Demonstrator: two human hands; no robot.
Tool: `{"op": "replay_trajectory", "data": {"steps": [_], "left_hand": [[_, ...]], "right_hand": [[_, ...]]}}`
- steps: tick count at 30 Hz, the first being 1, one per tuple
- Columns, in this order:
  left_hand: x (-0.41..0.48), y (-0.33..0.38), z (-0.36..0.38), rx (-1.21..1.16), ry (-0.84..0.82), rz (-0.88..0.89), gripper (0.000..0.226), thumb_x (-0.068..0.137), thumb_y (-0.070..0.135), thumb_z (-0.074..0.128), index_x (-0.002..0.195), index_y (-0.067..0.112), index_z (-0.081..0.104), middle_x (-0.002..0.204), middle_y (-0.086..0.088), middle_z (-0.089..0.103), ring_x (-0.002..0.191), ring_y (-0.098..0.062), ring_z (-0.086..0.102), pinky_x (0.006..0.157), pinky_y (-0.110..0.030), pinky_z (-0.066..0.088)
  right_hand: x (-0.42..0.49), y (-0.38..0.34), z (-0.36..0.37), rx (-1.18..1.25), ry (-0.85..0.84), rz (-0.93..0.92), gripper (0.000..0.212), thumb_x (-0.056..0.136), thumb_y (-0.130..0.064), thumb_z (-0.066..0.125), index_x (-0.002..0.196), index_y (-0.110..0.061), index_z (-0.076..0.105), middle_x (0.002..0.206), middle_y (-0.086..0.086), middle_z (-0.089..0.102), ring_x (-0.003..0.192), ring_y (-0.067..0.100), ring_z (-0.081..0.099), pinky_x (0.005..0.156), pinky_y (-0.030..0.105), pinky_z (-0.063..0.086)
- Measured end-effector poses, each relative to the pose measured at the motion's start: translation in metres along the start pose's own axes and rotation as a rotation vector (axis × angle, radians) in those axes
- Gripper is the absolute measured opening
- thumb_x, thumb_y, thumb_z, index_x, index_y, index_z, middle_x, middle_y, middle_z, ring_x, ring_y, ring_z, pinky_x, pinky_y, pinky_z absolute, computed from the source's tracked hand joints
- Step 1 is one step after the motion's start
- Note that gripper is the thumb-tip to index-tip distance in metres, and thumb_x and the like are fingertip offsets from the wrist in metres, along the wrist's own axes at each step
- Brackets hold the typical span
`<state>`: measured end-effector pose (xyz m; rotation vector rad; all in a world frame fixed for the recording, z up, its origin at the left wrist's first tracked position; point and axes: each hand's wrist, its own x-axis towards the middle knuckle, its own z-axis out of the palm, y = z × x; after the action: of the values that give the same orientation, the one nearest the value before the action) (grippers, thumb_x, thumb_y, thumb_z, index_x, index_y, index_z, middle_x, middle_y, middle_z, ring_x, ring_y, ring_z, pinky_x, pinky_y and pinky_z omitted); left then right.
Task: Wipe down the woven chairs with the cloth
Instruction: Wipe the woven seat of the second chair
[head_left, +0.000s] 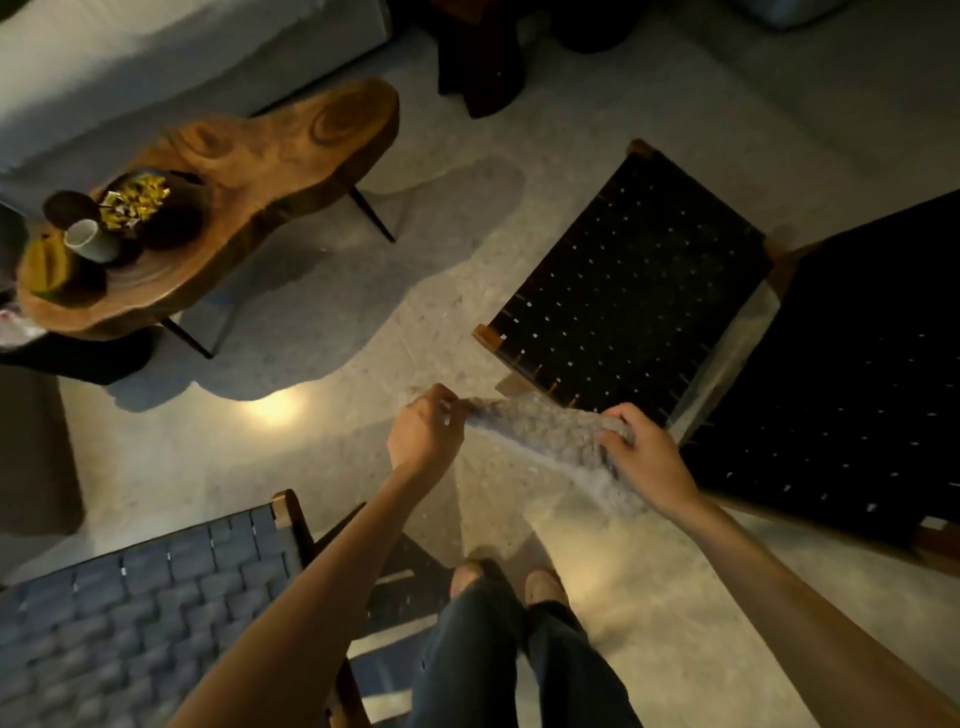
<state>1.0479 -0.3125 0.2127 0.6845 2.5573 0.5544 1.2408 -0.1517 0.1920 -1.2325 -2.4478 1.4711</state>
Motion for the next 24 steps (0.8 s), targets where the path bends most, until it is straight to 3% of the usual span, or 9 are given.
{"op": "replay_trajectory", "data": {"steps": [4, 7, 10, 12, 15, 20, 24], "left_hand": [[0.048, -0.016, 0.004, -0.064, 0.020, -0.087, 0.020, 0.098, 0.026, 0.046, 0.114, 0.020, 0.056, 0.100, -0.005, 0.062, 0.072, -0.013, 0.052, 0.050, -0.022, 0.038], [0.090, -0.033, 0.014, -0.106, 0.016, -0.107, 0.019, 0.099, 0.025, 0.042, 0.114, 0.019, 0.051, 0.098, -0.004, 0.066, 0.070, -0.016, 0.058, 0.055, -0.025, 0.043], [0.139, -0.053, 0.035, -0.108, 0.009, -0.126, 0.020, 0.100, 0.026, 0.040, 0.116, 0.017, 0.047, 0.105, -0.006, 0.067, 0.068, -0.014, 0.055, 0.052, -0.023, 0.039], [0.172, -0.066, 0.053, -0.125, -0.019, -0.144, 0.025, 0.100, 0.027, 0.040, 0.122, 0.016, 0.045, 0.116, -0.009, 0.062, 0.077, -0.018, 0.057, 0.059, -0.021, 0.040], [0.215, -0.084, 0.091, -0.232, -0.082, -0.184, 0.031, 0.100, 0.027, 0.040, 0.127, 0.010, 0.040, 0.126, -0.012, 0.055, 0.108, -0.032, 0.055, 0.082, -0.035, 0.042], [0.267, -0.096, 0.177, -0.560, -0.032, -0.130, 0.015, 0.101, 0.024, 0.038, 0.107, 0.015, 0.028, 0.102, -0.007, 0.046, 0.091, -0.022, 0.047, 0.076, -0.033, 0.039], [0.287, -0.087, 0.239, -0.821, 0.016, -0.020, 0.030, 0.098, 0.031, 0.045, 0.116, 0.021, 0.022, 0.111, 0.001, 0.045, 0.106, -0.015, 0.048, 0.087, -0.023, 0.042]], "right_hand": [[0.046, -0.008, 0.027, 0.017, -0.023, 0.020, 0.005, 0.095, -0.020, 0.054, 0.098, -0.023, 0.051, 0.071, -0.009, 0.053, 0.053, -0.003, 0.051, 0.046, 0.011, 0.037], [0.088, -0.009, 0.055, 0.025, -0.016, 0.044, 0.009, 0.094, -0.020, 0.058, 0.098, -0.024, 0.051, 0.076, -0.012, 0.053, 0.059, 0.000, 0.052, 0.048, 0.007, 0.038], [0.137, 0.000, 0.088, 0.020, 0.015, 0.103, 0.007, 0.093, -0.024, 0.059, 0.097, -0.026, 0.053, 0.077, -0.011, 0.056, 0.060, 0.003, 0.053, 0.048, 0.014, 0.039], [0.171, 0.011, 0.109, 0.010, 0.047, 0.139, 0.008, 0.093, -0.026, 0.059, 0.093, -0.030, 0.053, 0.077, -0.011, 0.057, 0.059, 0.003, 0.055, 0.049, 0.016, 0.040], [0.217, 0.035, 0.140, 0.009, 0.109, 0.182, 0.009, 0.093, -0.025, 0.058, 0.091, -0.032, 0.053, 0.072, -0.011, 0.057, 0.051, 0.002, 0.054, 0.040, 0.012, 0.037], [0.285, 0.094, 0.181, 0.007, 0.265, 0.206, 0.009, 0.095, -0.020, 0.051, 0.096, -0.028, 0.046, 0.085, -0.005, 0.058, 0.065, 0.006, 0.056, 0.049, 0.020, 0.038], [0.307, 0.137, 0.205, 0.001, 0.465, 0.041, 0.016, 0.095, -0.012, 0.047, 0.100, -0.025, 0.041, 0.100, -0.004, 0.049, 0.070, -0.001, 0.047, 0.054, 0.014, 0.032]]}}
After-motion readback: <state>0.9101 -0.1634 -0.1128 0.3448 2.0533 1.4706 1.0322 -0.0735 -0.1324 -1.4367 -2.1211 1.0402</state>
